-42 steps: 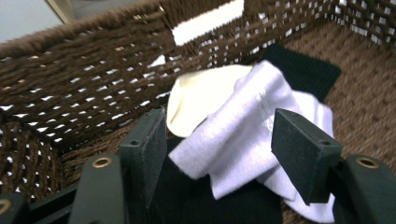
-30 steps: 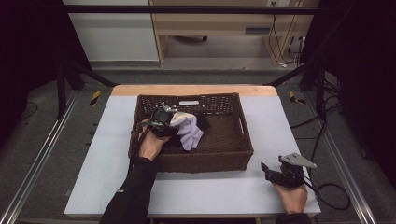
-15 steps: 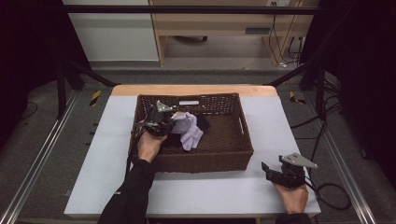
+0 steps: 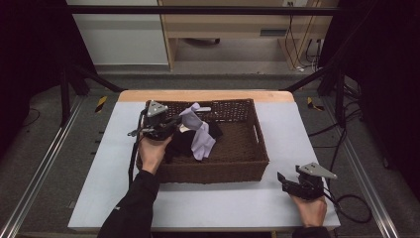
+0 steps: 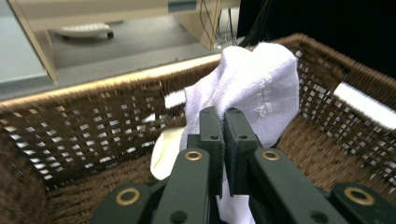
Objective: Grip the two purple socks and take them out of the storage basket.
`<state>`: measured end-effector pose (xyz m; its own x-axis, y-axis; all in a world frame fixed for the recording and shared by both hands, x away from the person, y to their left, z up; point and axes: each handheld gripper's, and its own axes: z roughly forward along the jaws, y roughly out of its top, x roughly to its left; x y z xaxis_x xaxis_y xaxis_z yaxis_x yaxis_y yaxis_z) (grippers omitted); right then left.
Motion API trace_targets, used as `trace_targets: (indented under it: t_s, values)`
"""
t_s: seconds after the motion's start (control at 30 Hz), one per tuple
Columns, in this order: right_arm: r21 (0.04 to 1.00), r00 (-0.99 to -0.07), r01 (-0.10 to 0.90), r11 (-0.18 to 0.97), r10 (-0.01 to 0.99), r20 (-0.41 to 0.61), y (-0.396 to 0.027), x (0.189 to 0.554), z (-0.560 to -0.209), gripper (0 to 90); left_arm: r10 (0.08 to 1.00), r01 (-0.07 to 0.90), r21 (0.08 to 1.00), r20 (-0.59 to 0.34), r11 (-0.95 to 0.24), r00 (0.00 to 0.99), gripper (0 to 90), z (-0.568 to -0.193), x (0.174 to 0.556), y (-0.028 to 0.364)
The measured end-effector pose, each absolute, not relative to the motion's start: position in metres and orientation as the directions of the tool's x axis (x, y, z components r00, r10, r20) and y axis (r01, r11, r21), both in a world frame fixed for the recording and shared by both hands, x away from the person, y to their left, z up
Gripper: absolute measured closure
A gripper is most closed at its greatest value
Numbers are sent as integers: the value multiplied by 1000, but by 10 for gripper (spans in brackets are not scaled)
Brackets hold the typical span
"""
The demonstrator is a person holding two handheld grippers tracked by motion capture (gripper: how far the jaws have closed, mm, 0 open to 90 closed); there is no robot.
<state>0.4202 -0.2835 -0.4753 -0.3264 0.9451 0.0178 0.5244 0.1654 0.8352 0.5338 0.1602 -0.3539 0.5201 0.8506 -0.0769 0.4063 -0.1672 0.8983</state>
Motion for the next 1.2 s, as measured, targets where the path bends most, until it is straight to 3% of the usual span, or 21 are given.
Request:
trace_targets:
  t_s: [0.73, 1.2]
  values:
    - [839, -332, 513, 182, 943, -2, -285, 418, -475, 278, 853, 288, 951, -58, -111, 518, 862, -303, 470, 208]
    - [836, -333, 516, 187, 943, -6, -285, 418, -475, 278, 893, 280, 959, -90, -42, 441, 861, -308, 446, 264]
